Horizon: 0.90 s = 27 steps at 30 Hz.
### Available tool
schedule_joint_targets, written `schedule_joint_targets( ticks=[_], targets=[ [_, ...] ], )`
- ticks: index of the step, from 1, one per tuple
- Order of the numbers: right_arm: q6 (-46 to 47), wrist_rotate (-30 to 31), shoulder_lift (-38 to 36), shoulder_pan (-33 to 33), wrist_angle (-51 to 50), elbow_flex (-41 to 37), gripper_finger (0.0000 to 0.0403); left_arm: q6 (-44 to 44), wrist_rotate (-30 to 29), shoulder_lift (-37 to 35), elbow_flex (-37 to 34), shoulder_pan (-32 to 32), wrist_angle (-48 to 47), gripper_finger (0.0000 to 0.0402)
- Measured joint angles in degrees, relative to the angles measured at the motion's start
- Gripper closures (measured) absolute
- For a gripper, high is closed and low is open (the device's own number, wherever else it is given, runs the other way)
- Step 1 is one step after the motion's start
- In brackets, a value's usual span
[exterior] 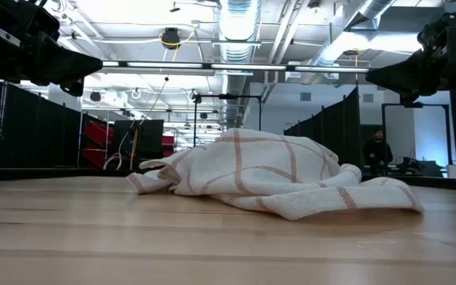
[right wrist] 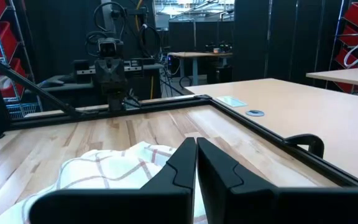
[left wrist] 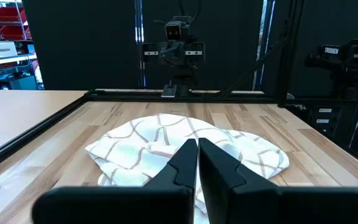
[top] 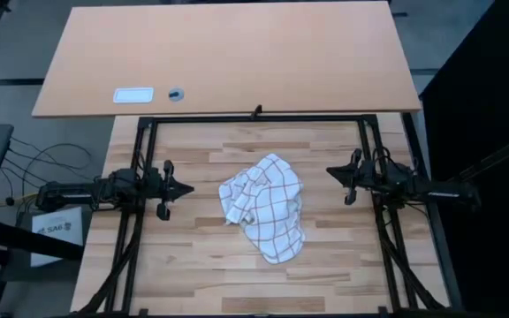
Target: Roll towel
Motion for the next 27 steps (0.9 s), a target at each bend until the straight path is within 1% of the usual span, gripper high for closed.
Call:
schedule_joint_targets(
  ticks=[6,12,14,17,20,21,24,27],
  targets=[
    [-0.01,0.01,0.00,-0.01,0.01,-0.01,0.0402,-0.19,-0.08,-0.02,-0.02,0.00,0.32,0.0402],
    [0.01,-0.01,0.00,-0.01,0.01,-0.01,0.0402,-3.42,-0.47,-0.02,-0.04,0.02,0.79,0.0402],
    [-0.01,0.01,0.02,0.01,0.01,-0.01,0.0402,-6.59,-1.66,-0.02,-0.04,0.02,0.98,0.0402],
    [-0.01,0.02,0.01,-0.11,0.32,-0.02,0.0402,-13.09,-4.94,-0.01,-0.04,0.03,1.48,0.0402],
    [0.16,0.30,0.02,-0.36,1.75,-0.03,0.0402,-16.49,-6.60,-0.02,-0.04,0.04,1.72,0.0402],
    [1.30,0.30,0.02,-0.33,3.35,-0.03,0.0402,-17.76,-7.13,-0.02,-0.04,0.04,1.78,0.0402],
    [10.97,0.54,0.01,0.17,8.67,-0.03,0.0402,-20.53,-8.14,-0.01,-0.04,0.04,1.94,0.0402],
    [18.87,2.98,0.04,-0.78,13.66,0.08,0.0402,-21.12,-9.24,0.00,-0.04,0.04,2.45,0.0402]
  ],
)
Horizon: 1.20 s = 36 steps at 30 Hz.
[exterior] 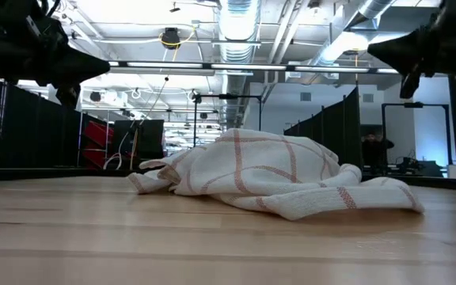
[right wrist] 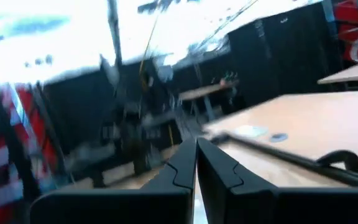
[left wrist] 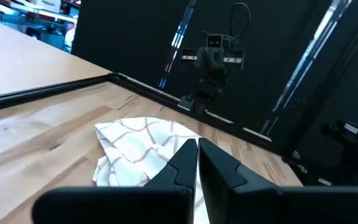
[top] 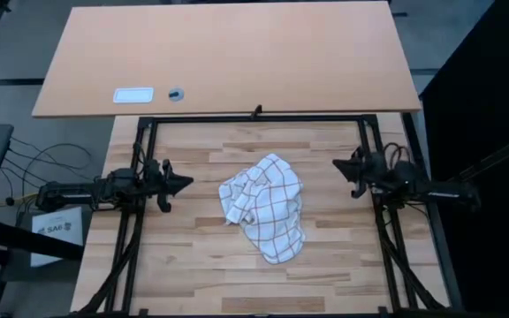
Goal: Roll towel
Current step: Fold the white checkered towel
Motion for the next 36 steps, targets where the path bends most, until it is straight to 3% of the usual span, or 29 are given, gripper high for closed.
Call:
schedule_joint_targets(
  ticks=[4,7,12,18,21,25,30,36],
  targets=[
    [7.39,-0.27,3.21,-1.28,3.03,1.33,0.0402,1.35,-1.11,-0.02,0.00,0.00,2.28,0.0402],
    [7.99,-1.73,10.65,-0.86,8.71,3.65,0.0402,1.52,-1.30,-0.02,0.00,0.00,2.21,0.0402],
    [4.25,-6.94,30.77,0.27,11.97,14.12,0.0403,3.41,-1.40,-0.02,0.00,0.00,2.11,0.0402],
    [-1.14,-18.84,56.22,0.51,10.18,31.40,0.0403,3.75,-1.40,0.00,0.00,0.00,2.18,0.0402],
    [-4.59,-25.10,66.08,0.51,5.98,40.06,0.0403,3.23,-1.40,0.00,0.00,0.00,2.17,0.0402],
    [-9.36,-29.13,77.27,1.08,-7.27,52.54,0.0391,3.28,-1.40,0.00,0.00,0.02,2.22,0.0402],
    [-15.29,-29.58,91.16,3.12,-20.47,67.09,0.0334,2.61,-0.94,0.00,0.00,0.00,2.25,0.0402],
    [-15.95,-29.60,105.25,4.77,-24.55,78.74,0.0285,3.18,1.25,0.00,0.00,0.00,2.17,0.0402]
  ],
)
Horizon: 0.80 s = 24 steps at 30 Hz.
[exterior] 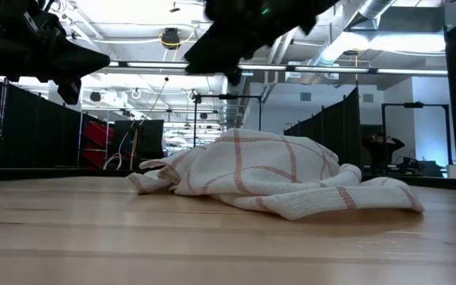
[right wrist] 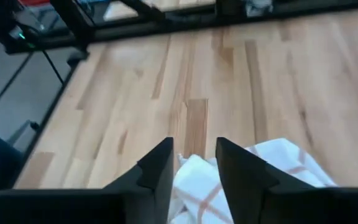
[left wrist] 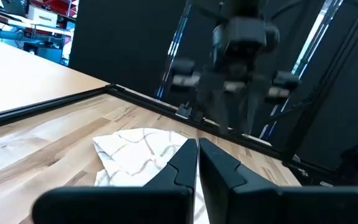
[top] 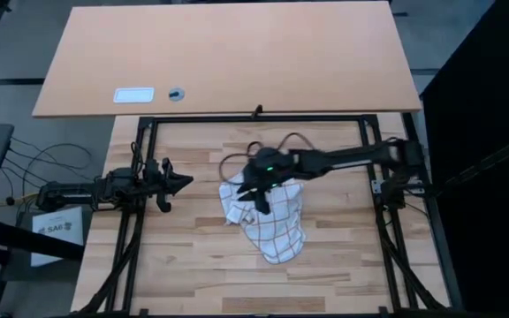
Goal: Roll towel
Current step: Fold the white checkered towel
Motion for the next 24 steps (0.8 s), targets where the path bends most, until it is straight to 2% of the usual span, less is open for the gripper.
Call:
schedule_joint_targets(
  ticks=[7,11,24],
  targets=[
    [-0.15,0.08,12.95,2.27,-1.82,7.16,0.0277,1.64,2.05,0.00,0.00,0.00,-1.04,0.0402],
    [-1.82,4.04,17.26,3.25,-2.22,9.04,0.0277,1.66,2.05,-0.02,0.00,0.00,-2.05,0.0402],
    [-3.93,5.93,18.20,4.05,-4.65,9.93,0.0276,2.52,2.07,0.02,0.02,0.00,-3.09,0.0402]
  ],
)
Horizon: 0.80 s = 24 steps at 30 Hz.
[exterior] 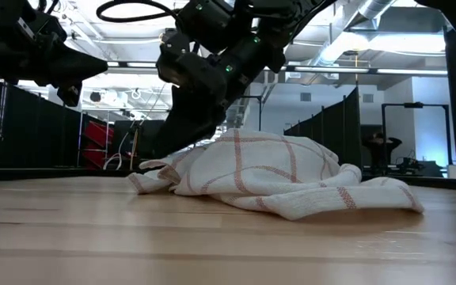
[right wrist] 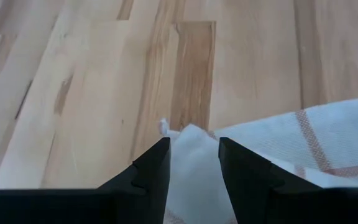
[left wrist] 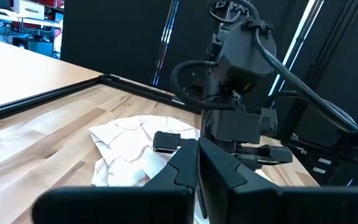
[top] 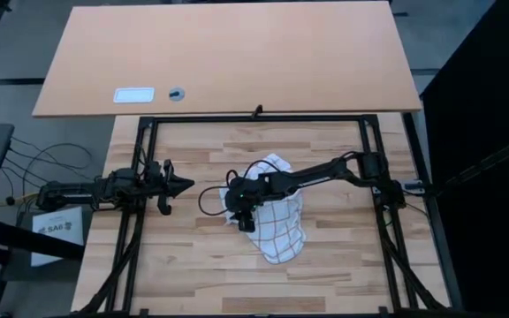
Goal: Roll towel
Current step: Fold the white checkered towel
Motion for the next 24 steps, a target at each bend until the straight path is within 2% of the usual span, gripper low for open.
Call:
schedule_joint_targets(
  ticks=[4,14,24],
  targets=[
    [0.34,0.00,0.00,-0.14,-0.70,0.88,0.0262,0.01,-0.02,0.00,0.00,0.00,-0.03,0.0402],
    [-2.97,0.06,0.57,-0.57,-3.93,2.66,0.0183,0.94,-0.03,0.00,0.02,0.00,-0.15,0.0402],
    [-3.52,0.48,3.61,-0.46,-6.18,3.02,0.0186,1.50,-0.15,0.07,0.07,0.00,-0.25,0.0402]
  ],
)
